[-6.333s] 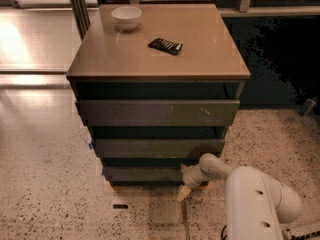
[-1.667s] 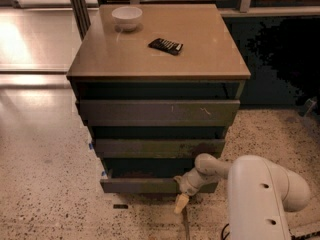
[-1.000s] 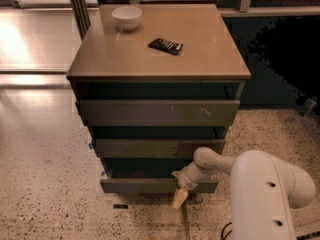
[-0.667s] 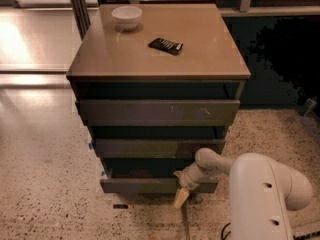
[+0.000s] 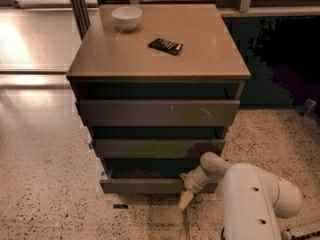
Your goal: Open bottom drawer
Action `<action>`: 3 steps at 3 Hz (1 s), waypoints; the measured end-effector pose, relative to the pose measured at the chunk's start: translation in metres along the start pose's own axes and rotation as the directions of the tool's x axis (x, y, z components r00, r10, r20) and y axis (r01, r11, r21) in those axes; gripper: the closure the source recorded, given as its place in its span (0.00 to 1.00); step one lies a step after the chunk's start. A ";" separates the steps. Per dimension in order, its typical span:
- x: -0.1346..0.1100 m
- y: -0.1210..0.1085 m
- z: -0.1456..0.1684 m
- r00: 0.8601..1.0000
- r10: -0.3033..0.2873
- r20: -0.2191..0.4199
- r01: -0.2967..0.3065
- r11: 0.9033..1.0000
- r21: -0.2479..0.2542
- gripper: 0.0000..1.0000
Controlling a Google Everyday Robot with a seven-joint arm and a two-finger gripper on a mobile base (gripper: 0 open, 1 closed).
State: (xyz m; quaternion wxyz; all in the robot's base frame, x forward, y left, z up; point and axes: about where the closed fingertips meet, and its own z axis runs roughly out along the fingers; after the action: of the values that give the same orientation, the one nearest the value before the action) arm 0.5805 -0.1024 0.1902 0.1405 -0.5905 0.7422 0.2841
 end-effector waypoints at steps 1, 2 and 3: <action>0.000 0.017 0.005 1.000 0.004 0.015 -0.003 1.000 -0.029 0.00; 0.003 0.048 0.003 0.999 0.025 0.030 -0.024 0.998 -0.054 0.00; 0.011 0.100 0.010 0.998 0.057 0.032 -0.053 0.993 -0.105 0.00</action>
Offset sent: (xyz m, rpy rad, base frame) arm -0.0981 0.0065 0.0188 0.0624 0.1123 0.0042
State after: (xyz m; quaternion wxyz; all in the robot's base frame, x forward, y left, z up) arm 0.4805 -0.0915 0.2021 0.1145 -0.5712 0.7398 0.3368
